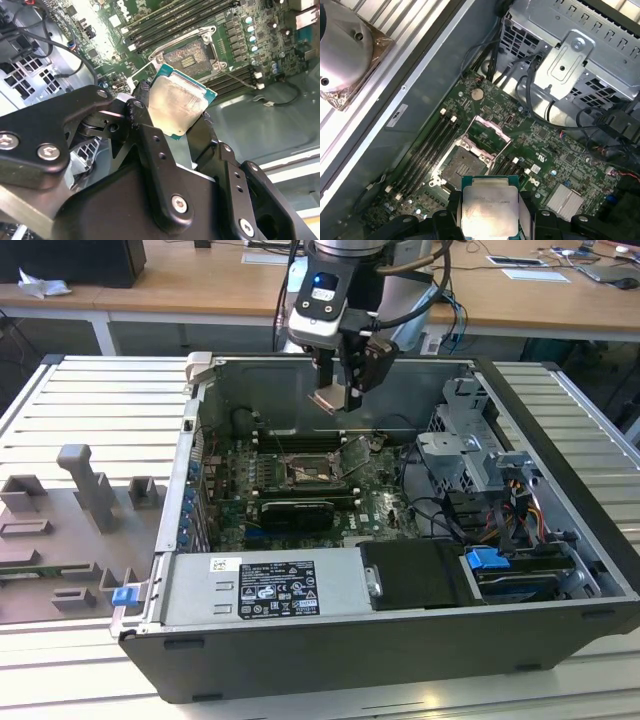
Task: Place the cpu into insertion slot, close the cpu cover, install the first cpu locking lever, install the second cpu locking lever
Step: 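Place the cpu into insertion slot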
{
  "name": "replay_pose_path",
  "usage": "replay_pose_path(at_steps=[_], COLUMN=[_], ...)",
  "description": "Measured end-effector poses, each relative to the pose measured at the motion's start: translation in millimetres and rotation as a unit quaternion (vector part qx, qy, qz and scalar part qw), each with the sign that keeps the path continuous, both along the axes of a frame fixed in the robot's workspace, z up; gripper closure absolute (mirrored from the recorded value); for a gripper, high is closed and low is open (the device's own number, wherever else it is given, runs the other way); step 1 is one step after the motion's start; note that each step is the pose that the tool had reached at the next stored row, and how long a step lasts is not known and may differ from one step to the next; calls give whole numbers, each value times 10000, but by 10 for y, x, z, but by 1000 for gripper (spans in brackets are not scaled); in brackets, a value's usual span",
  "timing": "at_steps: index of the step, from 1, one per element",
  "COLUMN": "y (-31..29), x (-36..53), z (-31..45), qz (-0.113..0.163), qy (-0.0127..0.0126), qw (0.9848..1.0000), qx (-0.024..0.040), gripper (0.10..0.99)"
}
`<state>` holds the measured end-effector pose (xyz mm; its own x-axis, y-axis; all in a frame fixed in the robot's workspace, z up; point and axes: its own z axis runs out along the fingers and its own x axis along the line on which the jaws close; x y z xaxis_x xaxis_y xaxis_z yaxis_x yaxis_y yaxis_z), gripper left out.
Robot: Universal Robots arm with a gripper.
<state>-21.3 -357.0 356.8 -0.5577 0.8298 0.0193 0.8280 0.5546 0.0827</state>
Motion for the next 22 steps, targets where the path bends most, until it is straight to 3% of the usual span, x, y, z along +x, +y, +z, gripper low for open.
replay_pose_path(at_steps=[11,22], y=[0,0], x=[0,0], z=[-1,-2], qz=[-409,-810], qy=[0,0], qw=[9992,9967], qx=[0,0], gripper=[545,545])
